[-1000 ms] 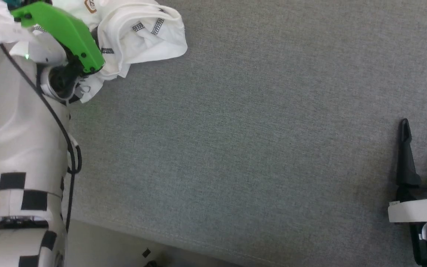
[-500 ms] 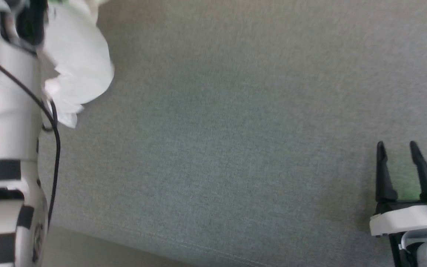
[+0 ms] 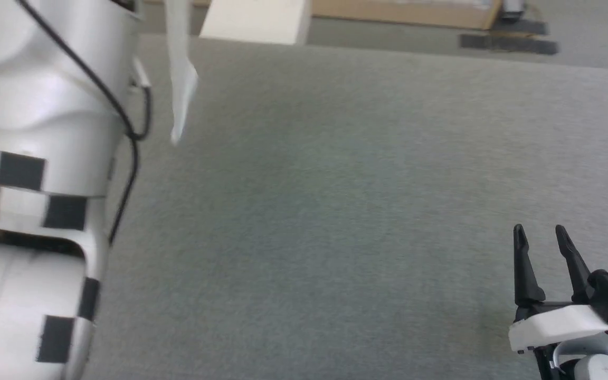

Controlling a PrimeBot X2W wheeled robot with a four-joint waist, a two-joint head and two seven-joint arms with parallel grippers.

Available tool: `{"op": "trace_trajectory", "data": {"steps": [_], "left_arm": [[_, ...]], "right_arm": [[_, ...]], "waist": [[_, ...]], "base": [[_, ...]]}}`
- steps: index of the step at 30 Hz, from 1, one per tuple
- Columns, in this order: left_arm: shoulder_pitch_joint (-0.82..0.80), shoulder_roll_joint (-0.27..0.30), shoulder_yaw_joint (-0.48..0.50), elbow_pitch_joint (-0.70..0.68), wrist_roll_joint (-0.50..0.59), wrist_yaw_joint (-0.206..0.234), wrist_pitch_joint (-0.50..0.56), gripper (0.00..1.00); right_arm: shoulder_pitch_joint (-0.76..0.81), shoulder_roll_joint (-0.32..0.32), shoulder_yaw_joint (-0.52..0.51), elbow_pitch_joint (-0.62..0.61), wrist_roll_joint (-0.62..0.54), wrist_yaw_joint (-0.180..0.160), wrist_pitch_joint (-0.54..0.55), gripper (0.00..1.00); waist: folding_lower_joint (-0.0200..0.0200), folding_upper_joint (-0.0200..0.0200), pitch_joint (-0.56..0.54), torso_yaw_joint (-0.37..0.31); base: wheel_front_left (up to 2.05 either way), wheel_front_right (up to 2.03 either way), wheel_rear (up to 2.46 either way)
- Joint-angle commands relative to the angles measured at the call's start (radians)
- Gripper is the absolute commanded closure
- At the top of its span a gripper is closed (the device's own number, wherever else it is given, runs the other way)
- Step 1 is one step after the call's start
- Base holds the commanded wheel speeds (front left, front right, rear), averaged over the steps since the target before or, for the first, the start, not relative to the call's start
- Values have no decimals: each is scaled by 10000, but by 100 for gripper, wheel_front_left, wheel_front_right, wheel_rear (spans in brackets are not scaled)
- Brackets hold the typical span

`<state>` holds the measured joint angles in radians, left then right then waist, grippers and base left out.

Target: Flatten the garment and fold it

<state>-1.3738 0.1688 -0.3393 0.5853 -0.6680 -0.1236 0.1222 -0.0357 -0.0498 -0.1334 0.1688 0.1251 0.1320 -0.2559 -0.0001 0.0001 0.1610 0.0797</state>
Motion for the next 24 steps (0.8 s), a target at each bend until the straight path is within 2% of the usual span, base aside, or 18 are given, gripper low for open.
{"op": "trace_trajectory", "data": {"steps": [1, 8, 14, 18, 21, 24], "left_arm": [[329, -182, -229, -54, -223, -68, -63, 100], [2701, -822, -1900, -136, -1185, -69, -353, 100], [5081, -1045, -3448, 715, -1586, -70, -257, 100], [6174, -1098, -4284, 1783, -1514, -28, 419, 100], [6737, -1126, -4854, 2532, -1456, 180, 1307, 100], [7018, -1146, -5078, 2965, -1624, 298, 2069, 100]], "right_arm": [[130, -4, -41, 0, 66, -13, -54, 0], [428, -4, -333, 39, 138, -13, -57, 0], [439, -4, -364, -36, 167, -13, -57, 0], [437, -4, -333, -69, 169, -13, -58, 0], [472, -4, -305, -73, 182, -13, -58, 0], [528, -4, -278, -51, 209, -13, -58, 0]], "waist": [[1, -1, -809, -1027], [1, -1, -838, -1413], [1, -1, -671, -1625], [1, -1, -617, -1674], [1, -1, -583, -1644], [1, -1, -613, -1557]], "base": [[0, 0, 0], [0, 0, 0], [0, 0, 0], [0, 0, 0], [0, 0, 0], [0, 0, 0]]}}
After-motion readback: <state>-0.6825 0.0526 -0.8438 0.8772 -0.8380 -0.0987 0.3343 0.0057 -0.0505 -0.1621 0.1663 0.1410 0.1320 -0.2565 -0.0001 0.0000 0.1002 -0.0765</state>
